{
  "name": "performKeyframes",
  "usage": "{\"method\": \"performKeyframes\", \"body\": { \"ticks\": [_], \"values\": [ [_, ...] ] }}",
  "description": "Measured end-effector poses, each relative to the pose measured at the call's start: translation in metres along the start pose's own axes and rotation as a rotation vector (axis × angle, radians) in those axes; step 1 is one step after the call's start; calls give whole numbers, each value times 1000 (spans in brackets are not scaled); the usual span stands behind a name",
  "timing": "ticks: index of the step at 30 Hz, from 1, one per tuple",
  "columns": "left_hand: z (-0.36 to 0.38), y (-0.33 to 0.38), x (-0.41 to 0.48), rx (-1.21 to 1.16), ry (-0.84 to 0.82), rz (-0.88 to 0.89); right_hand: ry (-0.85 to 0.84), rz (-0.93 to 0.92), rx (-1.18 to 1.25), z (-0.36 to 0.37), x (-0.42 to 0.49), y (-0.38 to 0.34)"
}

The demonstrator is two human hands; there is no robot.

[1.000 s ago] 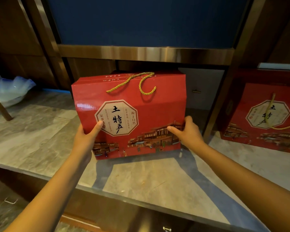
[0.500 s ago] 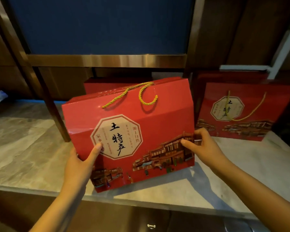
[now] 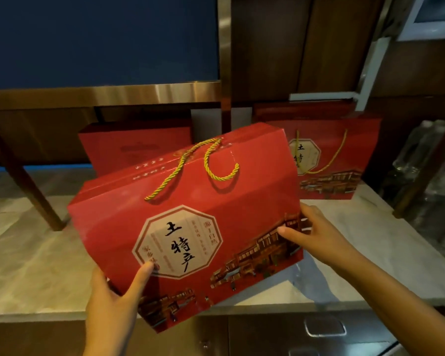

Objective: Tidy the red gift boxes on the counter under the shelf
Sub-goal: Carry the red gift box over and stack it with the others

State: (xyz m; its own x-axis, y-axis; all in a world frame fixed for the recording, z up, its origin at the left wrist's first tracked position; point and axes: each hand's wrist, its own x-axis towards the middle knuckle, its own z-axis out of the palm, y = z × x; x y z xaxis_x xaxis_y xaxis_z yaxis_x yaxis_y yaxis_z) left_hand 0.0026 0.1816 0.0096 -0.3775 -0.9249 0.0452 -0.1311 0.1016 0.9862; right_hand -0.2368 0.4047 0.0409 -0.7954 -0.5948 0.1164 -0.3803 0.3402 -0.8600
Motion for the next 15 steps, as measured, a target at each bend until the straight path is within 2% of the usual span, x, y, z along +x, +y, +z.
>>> {"method": "performKeyframes", "body": {
  "ticks": [4, 15],
  "values": [
    [36, 9, -26, 6, -46, 39, 28, 20, 58, -33, -19, 17],
    [173, 33, -46, 23, -358, 237, 308, 185, 290, -127, -44, 82]
  ]
}}
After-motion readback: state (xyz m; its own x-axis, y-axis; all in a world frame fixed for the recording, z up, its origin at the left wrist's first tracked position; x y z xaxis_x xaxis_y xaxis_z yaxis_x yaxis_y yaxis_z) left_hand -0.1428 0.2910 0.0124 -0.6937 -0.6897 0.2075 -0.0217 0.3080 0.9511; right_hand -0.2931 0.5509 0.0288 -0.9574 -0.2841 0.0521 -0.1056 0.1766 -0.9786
